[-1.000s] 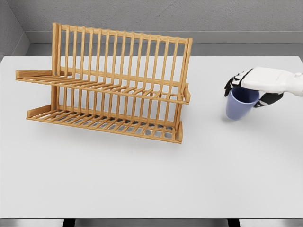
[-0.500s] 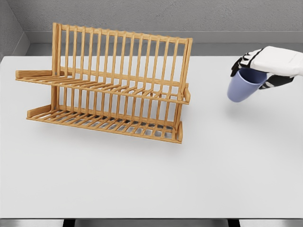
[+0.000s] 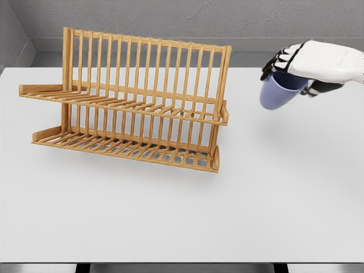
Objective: Right arm put cup on second shelf
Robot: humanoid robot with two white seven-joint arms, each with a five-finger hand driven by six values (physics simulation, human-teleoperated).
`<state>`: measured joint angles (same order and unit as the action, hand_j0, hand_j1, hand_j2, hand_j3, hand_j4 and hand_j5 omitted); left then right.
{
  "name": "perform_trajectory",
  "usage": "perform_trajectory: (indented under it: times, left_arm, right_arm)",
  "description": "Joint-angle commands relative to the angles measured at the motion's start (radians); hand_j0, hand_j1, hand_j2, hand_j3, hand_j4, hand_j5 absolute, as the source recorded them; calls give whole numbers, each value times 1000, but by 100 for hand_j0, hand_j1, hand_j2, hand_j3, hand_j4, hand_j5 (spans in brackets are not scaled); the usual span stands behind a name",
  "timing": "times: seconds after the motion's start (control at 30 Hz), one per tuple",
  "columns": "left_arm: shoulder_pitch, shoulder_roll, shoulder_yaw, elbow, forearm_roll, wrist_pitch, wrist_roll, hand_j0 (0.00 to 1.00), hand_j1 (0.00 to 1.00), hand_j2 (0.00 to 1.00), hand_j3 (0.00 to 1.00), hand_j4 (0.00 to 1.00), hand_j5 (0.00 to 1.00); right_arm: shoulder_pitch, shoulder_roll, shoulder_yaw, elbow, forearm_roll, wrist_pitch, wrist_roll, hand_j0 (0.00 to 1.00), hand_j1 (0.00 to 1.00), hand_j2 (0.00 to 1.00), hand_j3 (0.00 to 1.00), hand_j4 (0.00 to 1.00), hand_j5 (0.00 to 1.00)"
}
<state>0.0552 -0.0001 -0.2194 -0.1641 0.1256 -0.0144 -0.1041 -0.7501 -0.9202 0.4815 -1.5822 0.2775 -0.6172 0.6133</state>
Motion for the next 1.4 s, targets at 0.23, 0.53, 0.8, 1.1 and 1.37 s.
perform_trajectory:
  times: [0.23, 0.53, 0.8, 1.1, 1.37]
  left_arm:
    - [-2, 0, 0, 0, 0, -1, 0, 100, 100, 100, 100, 100, 100]
    - [0, 0, 0, 0, 0, 1, 0, 100, 100, 100, 100, 100, 100]
    - [0, 0, 0, 0, 0, 1, 0, 100, 100, 100, 100, 100, 100]
    - [0, 0, 0, 0, 0, 1, 0, 100, 100, 100, 100, 100, 100]
    - [0, 0, 0, 0, 0, 1, 0, 100, 100, 100, 100, 100, 100]
  right_arm:
    - [-21, 21, -1, -39, -11, 6, -2, 60, 60, 60, 60, 60, 60]
    - [-23, 40, 0, -128, -12, 6, -2, 59, 59, 59, 59, 59, 59]
    - [-38, 90, 3, -171, -12, 6, -2, 59, 59, 59, 59, 59, 59]
    - [-60, 152, 37, -171, -11, 6, -2, 60, 60, 60, 60, 60, 60]
    - [-60, 167, 88, -171, -9, 6, -2, 60, 60, 60, 60, 60, 60]
